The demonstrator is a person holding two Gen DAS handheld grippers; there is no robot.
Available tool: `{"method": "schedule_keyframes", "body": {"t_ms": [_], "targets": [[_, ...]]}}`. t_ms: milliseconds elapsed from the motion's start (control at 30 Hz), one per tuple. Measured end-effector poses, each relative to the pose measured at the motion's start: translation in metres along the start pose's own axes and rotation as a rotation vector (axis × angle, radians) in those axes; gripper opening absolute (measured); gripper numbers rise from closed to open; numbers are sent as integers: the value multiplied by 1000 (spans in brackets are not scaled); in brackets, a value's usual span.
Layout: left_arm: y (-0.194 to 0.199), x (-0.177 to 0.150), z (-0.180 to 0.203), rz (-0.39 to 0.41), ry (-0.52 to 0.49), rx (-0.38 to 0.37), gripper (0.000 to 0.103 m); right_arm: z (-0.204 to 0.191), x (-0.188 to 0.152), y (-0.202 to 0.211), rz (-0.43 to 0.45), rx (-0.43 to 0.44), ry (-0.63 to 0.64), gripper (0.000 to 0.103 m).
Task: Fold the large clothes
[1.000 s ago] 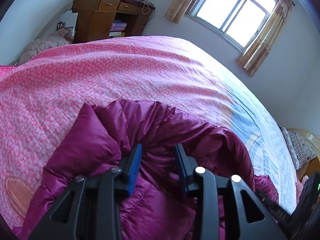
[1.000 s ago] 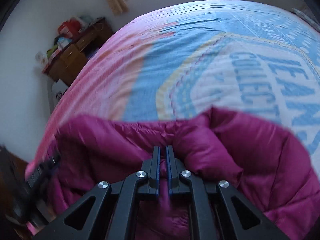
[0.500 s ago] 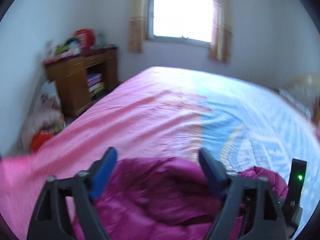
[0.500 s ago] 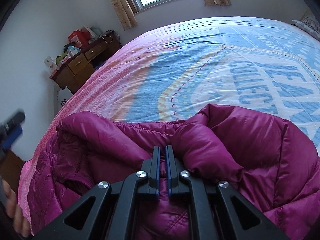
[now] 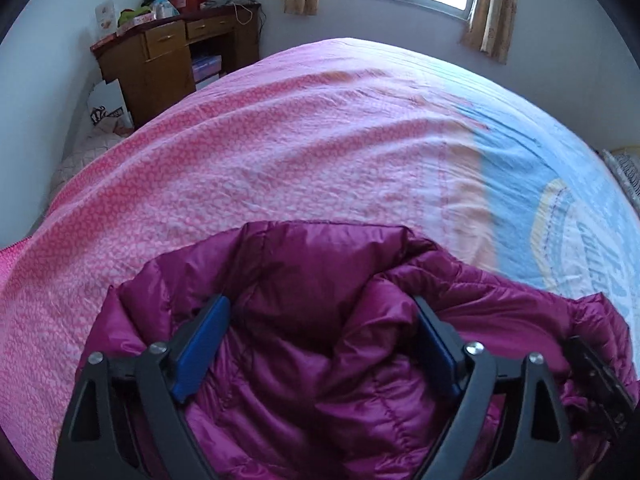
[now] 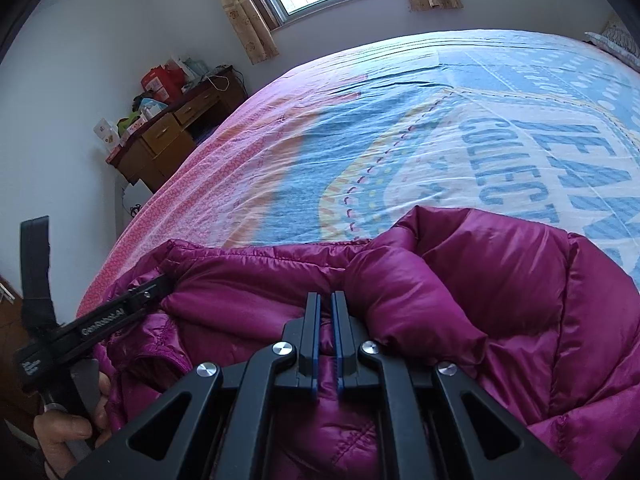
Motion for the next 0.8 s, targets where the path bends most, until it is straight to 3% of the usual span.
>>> {"method": "schedule_keyframes", "body": {"t_ms": [67, 167, 267, 467, 533, 700, 800], "targets": [[-3, 1, 3, -3, -16, 26, 96, 2, 1, 5, 19, 5, -17, 5], [-3, 0, 4, 0, -15, 30, 96, 13, 4, 27, 123, -29, -60, 5], [0, -1, 6, -1, -24, 39, 97, 24, 0, 12, 35, -66, -110, 5], [-5, 2, 5, -5, -17, 26, 99, 18, -1, 11, 31, -115, -71, 5], [-5, 3, 6, -8, -18, 22, 99, 23, -1, 13, 32, -80, -97, 5], [-4, 4, 7, -35, -23, -18, 102, 53, -15, 35, -33, 142, -309, 5], [11, 4, 5, -89, -34, -73, 102, 74, -33, 86, 47, 173, -377, 6]]}}
Point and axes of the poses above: each gripper's, at about its wrist camera, not at the fingertips, and y roughly against the way its jaws point, z to its right, x to its top, the point moved 6 cm from there along -y, roughly the way its jaws point, and after that the axes turned 8 degrees about -x, right-handed, at the moved point
